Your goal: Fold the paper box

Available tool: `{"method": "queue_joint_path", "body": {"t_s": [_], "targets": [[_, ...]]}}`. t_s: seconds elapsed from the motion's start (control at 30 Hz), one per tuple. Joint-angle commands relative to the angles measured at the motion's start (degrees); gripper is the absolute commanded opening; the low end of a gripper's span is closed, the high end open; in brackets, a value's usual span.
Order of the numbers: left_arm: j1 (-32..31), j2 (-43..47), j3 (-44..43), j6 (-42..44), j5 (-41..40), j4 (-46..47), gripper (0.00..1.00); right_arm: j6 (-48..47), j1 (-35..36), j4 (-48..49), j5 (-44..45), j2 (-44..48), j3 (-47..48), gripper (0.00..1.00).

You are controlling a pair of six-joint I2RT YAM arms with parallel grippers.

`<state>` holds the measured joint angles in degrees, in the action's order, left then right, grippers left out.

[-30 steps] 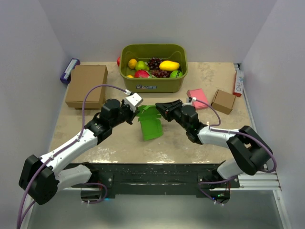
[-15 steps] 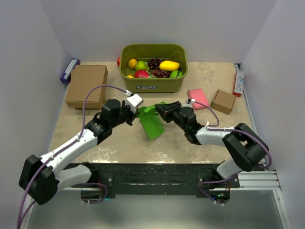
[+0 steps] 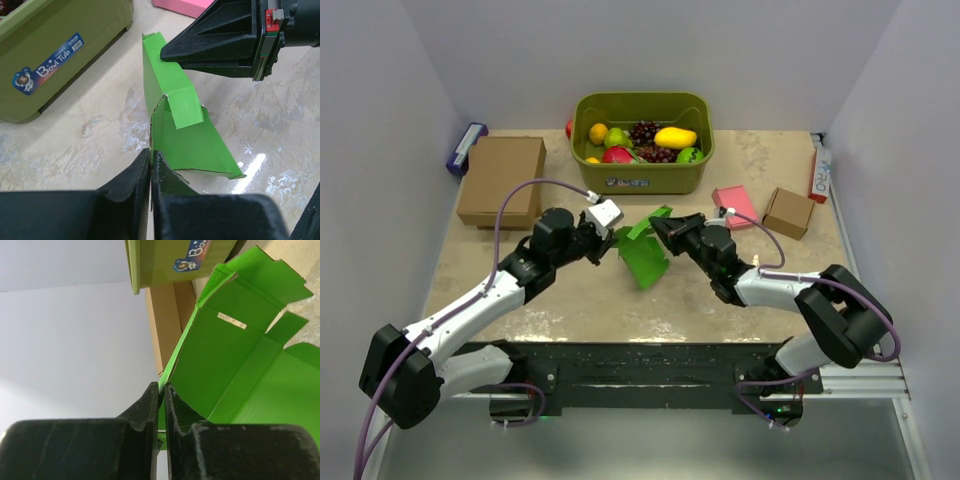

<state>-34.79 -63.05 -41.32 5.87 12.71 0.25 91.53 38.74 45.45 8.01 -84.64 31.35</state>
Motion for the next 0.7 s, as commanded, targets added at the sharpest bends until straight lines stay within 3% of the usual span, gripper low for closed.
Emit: {"method": "queue_joint_path", "body": {"t_s": [0.0,0.07,0.17,0.67], "targets": [[-0.5,1.2,-1.4,1.6,-1.1,0.7,0.37,-1.0,0.3,0.4,2.4,1.1,-1.0,0.05],[-0.5,2.2,-1.2,2.4,-1.6,0.5,0.55,-0.8,0.3,0.5,2.3,0.6,-1.3,0.03],[-0.6,4.0,-0.6,3.1,-1.9,1.7,0.63,-0.5,0.4,1.1,1.8,0.0,-1.7,0.02],[-3.1,-5.4,-3.3,4.9,-3.0,3.3,0.67,0.5,0.4,3.8,-0.1,-2.5,-2.2,0.01]]}}
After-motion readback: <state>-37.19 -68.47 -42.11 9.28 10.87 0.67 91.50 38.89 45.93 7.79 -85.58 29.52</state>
